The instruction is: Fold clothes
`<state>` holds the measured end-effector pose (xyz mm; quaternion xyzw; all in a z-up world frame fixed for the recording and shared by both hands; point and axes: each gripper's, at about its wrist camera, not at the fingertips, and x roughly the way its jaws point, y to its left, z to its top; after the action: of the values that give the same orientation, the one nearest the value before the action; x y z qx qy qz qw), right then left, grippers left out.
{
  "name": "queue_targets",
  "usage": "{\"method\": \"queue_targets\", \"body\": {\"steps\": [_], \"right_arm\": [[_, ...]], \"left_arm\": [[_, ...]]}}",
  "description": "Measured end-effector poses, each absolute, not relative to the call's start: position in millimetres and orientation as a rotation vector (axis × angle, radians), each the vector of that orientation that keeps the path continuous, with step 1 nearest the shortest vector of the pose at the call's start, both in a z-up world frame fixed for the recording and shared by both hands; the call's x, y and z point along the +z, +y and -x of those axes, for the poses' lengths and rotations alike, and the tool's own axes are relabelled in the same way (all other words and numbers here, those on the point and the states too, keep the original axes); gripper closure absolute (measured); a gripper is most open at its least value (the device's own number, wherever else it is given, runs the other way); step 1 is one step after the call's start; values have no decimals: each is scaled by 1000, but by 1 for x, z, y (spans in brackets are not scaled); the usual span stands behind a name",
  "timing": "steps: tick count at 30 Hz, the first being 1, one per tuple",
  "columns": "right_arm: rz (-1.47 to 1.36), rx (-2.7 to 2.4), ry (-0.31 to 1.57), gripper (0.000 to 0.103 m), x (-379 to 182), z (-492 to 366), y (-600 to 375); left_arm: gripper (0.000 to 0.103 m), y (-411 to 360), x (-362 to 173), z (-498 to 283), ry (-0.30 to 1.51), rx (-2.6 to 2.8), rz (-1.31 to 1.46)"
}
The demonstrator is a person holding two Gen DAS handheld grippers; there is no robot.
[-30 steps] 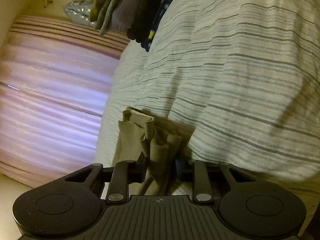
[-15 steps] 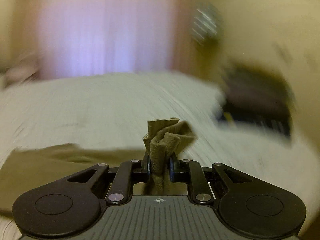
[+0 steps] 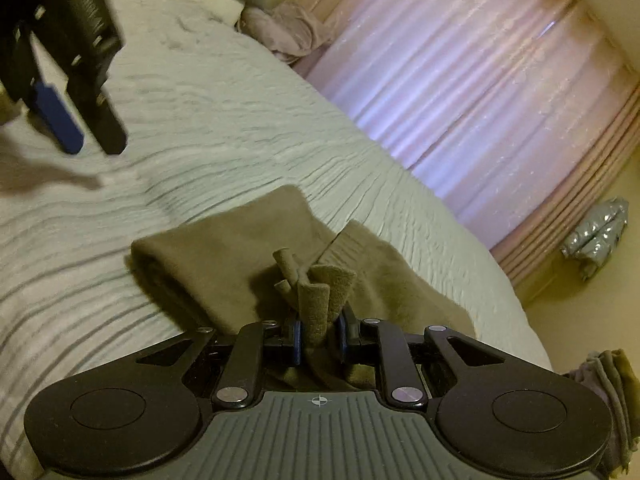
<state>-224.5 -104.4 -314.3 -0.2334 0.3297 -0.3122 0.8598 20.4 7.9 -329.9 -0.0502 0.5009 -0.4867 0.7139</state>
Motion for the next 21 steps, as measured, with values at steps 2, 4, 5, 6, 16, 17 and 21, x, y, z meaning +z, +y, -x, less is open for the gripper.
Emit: {"method": "queue_targets", "body": {"steps": [2, 4, 5, 6, 16, 17, 21], "right_arm": [[511, -679, 604, 86, -301, 224, -102], [523, -677, 538, 86, -289, 222, -93], [522, -660, 522, 86, -288, 220, -88], [522, -638, 528, 86, -291, 217, -84], [524, -579, 603, 86, -325, 201, -86], [529, -565, 636, 83, -330, 199, -87], [540, -554, 701, 71, -341, 201, -74]], "left_arm": [[61, 6, -330, -23, 1109, -1081, 115], [61, 5, -330, -25, 1109, -1084, 119], [61, 4, -331, -26, 1110, -1082, 121], [62, 6, -332, -28, 1114, -1078, 123], [62, 9, -332, -31, 1111, -1069, 115], [62, 8, -331, -30, 1110, -1068, 109], [62, 8, -327, -26, 1115, -1070, 93]]}}
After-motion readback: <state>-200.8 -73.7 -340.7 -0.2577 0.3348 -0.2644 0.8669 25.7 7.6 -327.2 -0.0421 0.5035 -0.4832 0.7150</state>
